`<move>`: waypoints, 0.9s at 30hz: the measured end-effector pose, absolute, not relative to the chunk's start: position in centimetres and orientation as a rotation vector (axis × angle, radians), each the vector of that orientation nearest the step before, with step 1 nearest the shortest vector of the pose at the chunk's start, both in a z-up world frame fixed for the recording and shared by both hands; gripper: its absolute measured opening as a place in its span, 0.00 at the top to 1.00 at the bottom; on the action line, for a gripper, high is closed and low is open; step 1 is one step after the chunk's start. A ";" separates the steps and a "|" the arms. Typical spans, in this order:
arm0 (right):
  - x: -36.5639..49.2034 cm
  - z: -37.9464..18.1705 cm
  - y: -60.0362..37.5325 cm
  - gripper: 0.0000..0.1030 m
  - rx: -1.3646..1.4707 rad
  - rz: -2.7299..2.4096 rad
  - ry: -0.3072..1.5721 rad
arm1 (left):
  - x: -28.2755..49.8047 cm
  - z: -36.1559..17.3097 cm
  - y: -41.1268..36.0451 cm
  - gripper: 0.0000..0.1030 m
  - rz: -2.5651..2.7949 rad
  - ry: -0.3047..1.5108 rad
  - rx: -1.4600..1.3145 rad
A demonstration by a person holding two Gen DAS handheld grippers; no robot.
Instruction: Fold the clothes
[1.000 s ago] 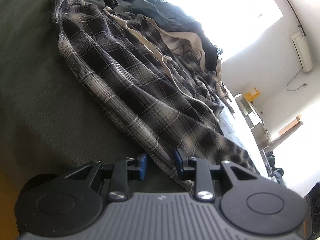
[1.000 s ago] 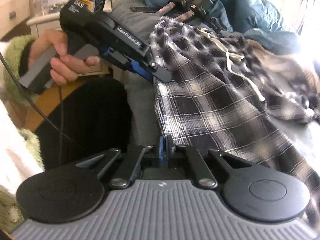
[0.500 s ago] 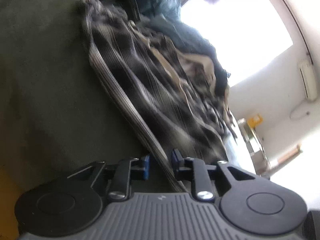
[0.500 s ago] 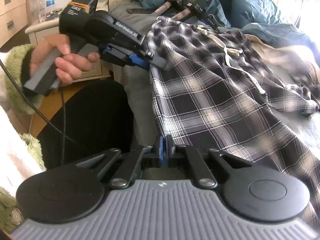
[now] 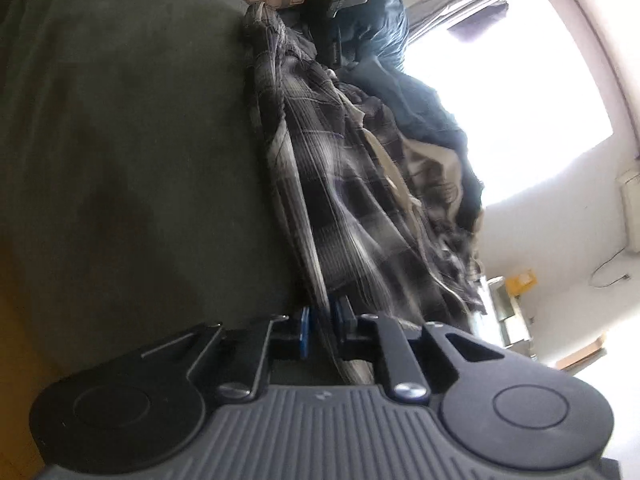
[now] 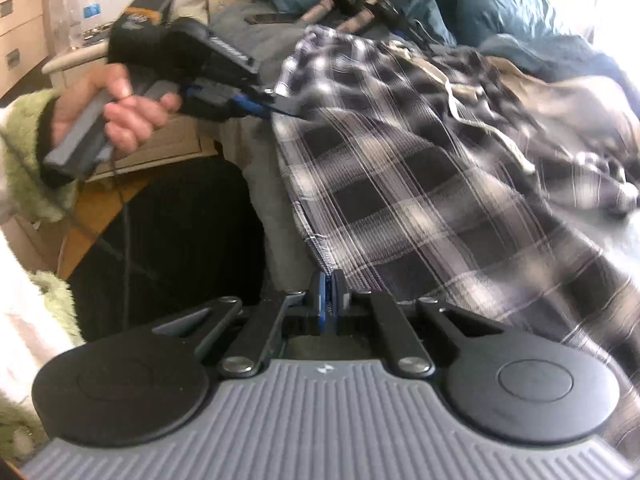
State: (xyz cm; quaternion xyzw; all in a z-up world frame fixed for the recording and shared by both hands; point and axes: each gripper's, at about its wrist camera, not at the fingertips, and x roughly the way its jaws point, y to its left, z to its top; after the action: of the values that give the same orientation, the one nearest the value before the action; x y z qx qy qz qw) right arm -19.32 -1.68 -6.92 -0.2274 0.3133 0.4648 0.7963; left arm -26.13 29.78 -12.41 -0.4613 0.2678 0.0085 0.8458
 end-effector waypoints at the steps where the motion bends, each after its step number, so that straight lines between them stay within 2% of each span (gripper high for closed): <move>1: -19.4 -6.8 -1.8 0.99 -0.477 0.995 0.668 | -26.3 -12.1 29.1 0.72 -0.012 0.576 -0.951; 2: -19.5 -6.6 -2.0 0.99 -0.466 0.992 0.662 | -26.4 -11.7 28.3 0.65 -0.042 0.587 -0.929; 3: -19.6 -6.4 -2.2 0.99 -0.456 0.989 0.653 | -26.5 -11.5 27.5 0.65 -0.070 0.596 -0.907; 10: -21.0 -6.6 -3.1 0.96 -0.438 0.947 0.597 | -24.8 -12.2 20.3 0.66 -0.270 0.725 -0.857; 16: -22.9 -6.2 -8.2 0.96 -0.338 0.832 0.616 | -23.5 -12.3 18.2 0.67 -0.280 0.728 -0.843; 21: -21.8 -6.0 -16.5 0.96 0.003 0.613 0.714 | -23.9 -12.1 16.9 0.73 -0.248 0.722 -0.834; 24: -20.8 -6.8 -22.0 0.94 0.311 0.481 0.764 | -24.1 -12.0 16.0 0.82 -0.217 0.715 -0.821; 25: -20.5 -7.3 -23.6 0.94 0.412 0.447 0.782 | -24.0 -11.9 15.8 0.89 -0.205 0.710 -0.813; 27: -20.6 -8.3 -26.4 0.94 0.589 0.392 0.796 | -23.8 -11.4 15.3 0.91 -0.184 0.693 -0.799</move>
State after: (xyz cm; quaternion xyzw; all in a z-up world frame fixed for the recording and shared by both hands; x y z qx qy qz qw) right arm -20.58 -26.37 -8.35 0.2809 0.3793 0.1869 0.8616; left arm -23.84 15.29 -11.41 -0.3808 0.3302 -0.0875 0.8593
